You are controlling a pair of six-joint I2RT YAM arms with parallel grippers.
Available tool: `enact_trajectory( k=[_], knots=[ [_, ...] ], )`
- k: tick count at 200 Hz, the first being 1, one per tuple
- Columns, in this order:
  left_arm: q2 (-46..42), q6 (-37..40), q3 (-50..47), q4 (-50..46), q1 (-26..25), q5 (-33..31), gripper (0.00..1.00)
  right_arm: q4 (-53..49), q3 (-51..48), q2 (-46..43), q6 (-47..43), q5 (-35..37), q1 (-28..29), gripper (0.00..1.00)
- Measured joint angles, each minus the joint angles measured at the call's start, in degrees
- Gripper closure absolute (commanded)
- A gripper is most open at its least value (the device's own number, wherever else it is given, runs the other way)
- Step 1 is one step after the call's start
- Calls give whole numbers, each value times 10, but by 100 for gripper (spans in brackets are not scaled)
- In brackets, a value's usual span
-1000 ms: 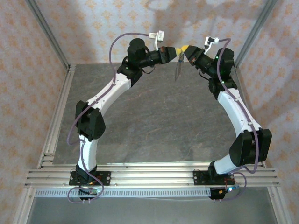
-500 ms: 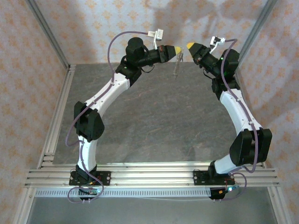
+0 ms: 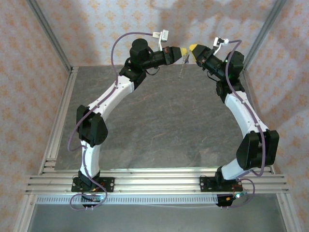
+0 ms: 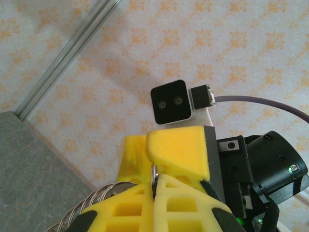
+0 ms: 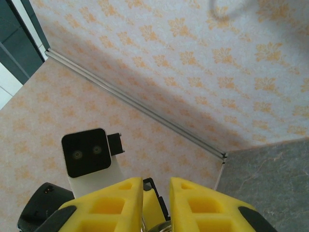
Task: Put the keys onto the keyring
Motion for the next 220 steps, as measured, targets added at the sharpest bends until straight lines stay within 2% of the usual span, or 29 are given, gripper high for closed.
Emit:
enact_trajectory(
  k=[48,56,70,80,149,220],
  knots=[
    [0,0,0,0,0,0,100,4,0,3,-5,3,5,97],
    [0,0,0,0,0,0,100,4,0,3,-4,4,5,95],
    [0,0,0,0,0,0,100,4,0,3,-6,4,5,80],
    [0,0,0,0,0,0,100,4,0,3,-7,6,5,77],
    [0,0,0,0,0,0,100,3,-6,-6,-7,10,5,84],
    [0,0,0,0,0,2,100,10,-17,-12,-6,11,7,79]
  ],
)
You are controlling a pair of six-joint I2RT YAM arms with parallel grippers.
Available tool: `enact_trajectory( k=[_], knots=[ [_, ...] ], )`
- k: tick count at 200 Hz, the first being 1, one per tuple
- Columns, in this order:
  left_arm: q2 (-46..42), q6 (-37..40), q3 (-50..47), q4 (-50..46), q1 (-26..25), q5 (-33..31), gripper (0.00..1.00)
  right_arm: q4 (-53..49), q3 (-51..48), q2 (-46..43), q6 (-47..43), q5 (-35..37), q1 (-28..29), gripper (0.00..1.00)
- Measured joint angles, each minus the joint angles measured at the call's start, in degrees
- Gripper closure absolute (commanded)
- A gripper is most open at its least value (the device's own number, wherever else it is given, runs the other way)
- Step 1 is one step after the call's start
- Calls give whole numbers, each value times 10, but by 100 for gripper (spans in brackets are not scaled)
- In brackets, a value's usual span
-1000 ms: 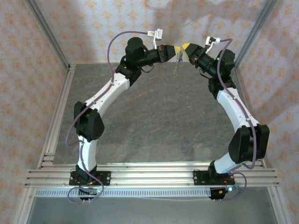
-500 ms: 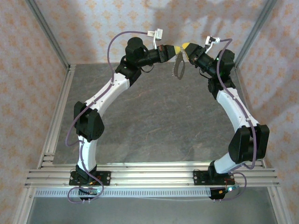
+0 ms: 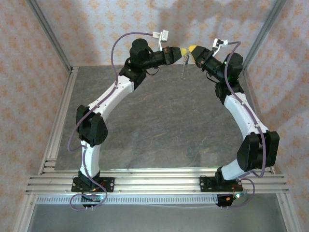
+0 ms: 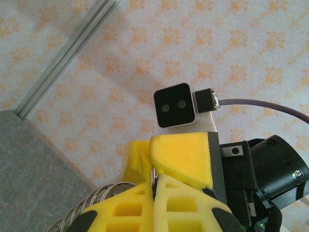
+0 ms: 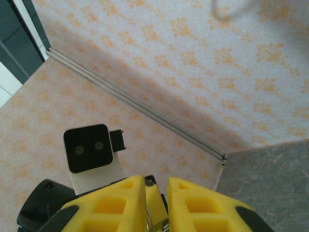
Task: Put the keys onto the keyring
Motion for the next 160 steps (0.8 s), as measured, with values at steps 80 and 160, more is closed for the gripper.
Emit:
enact_trajectory(
  k=[80,160],
  knots=[
    [0,0,-1,0,0,9,100,2,-27,-18,-1,24,2,66],
    [0,0,-1,4,-1,9,100,2,-45,-42,0,20,18,72]
  ],
)
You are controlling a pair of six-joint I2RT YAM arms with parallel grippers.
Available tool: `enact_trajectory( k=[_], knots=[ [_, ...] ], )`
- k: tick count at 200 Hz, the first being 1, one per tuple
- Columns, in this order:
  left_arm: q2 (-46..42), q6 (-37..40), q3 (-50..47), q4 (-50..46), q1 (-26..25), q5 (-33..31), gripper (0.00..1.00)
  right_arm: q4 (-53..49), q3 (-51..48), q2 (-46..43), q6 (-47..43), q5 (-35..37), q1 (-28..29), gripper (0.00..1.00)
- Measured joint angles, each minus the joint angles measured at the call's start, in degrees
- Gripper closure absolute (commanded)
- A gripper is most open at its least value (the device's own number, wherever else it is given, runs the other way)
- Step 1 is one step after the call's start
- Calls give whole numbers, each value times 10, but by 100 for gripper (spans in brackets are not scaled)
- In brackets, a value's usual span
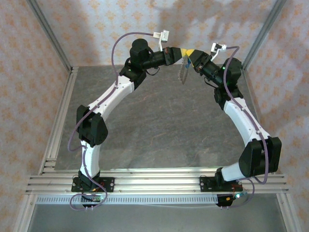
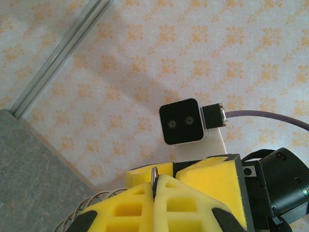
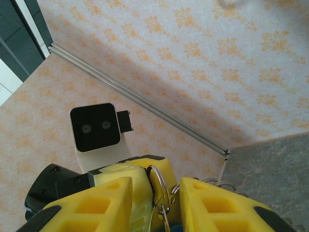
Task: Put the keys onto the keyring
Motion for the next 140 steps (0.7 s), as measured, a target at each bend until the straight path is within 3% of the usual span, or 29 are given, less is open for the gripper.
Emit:
enact_trajectory(
  k=[25,74,116,140],
  knots=[
    [0,0,0,0,0,-1,100,2,0,0,0,-1,0,76],
    [0,0,0,0,1,-6,100,2,0,0,2,4,-2,100],
    [0,0,-2,0,0,-12,100,12,-8,0,2,3,-8,100],
    [0,0,-3,-5,0,-17,70,19,-13,0,2,-6,-12,100]
  ],
)
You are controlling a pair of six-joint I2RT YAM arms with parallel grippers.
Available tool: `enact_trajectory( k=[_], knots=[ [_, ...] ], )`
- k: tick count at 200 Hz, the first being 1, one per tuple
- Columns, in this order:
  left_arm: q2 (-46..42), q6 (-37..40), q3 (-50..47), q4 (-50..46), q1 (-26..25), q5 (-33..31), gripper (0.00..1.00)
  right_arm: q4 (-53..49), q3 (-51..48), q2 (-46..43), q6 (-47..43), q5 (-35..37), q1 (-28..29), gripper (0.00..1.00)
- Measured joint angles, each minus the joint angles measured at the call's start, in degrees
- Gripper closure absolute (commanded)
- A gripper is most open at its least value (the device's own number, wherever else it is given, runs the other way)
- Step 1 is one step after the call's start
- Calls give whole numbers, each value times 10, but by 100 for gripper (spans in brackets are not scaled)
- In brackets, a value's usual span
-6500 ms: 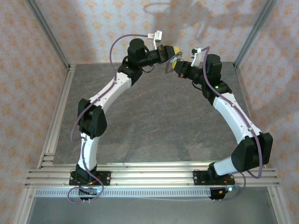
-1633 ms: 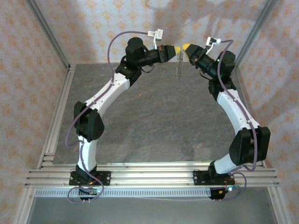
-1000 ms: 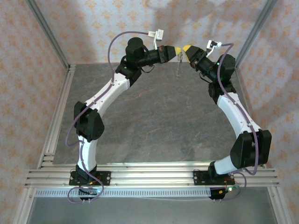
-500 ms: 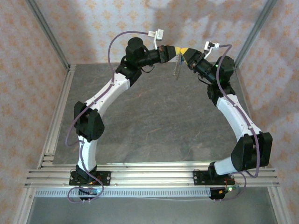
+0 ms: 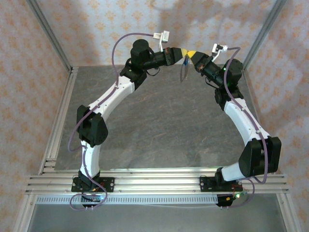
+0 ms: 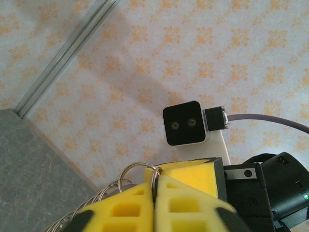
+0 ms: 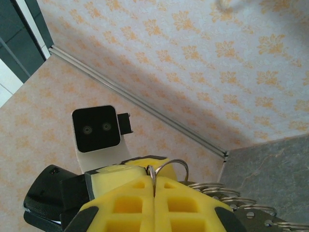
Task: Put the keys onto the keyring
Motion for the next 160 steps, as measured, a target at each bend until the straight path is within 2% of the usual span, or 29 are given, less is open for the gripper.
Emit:
enact_trajectory(
  k=[13,31,63,86,122,144,160],
  knots=[
    [-1,1,-3,-4,1,-6,59,2,0,0,0,-7,-7,100],
    [-8,10,-4,-8,7,-10,50,-3,0,3,-4,-22,-23,100],
    [-26,26,4,-27,26,-2,43,-39,16,17,-37,-68,-46,100],
    [-26,56,44,-77,44,21,40,-90,55,37,-82,-118,-48,100],
    [3,119,162,-179,57,71,42,-167,110,55,-160,-189,-48,100],
    [38,167,242,-252,57,103,49,-219,133,56,-209,-219,-47,100],
    [70,193,292,-304,57,125,59,-245,142,56,-236,-235,-47,100]
  ],
)
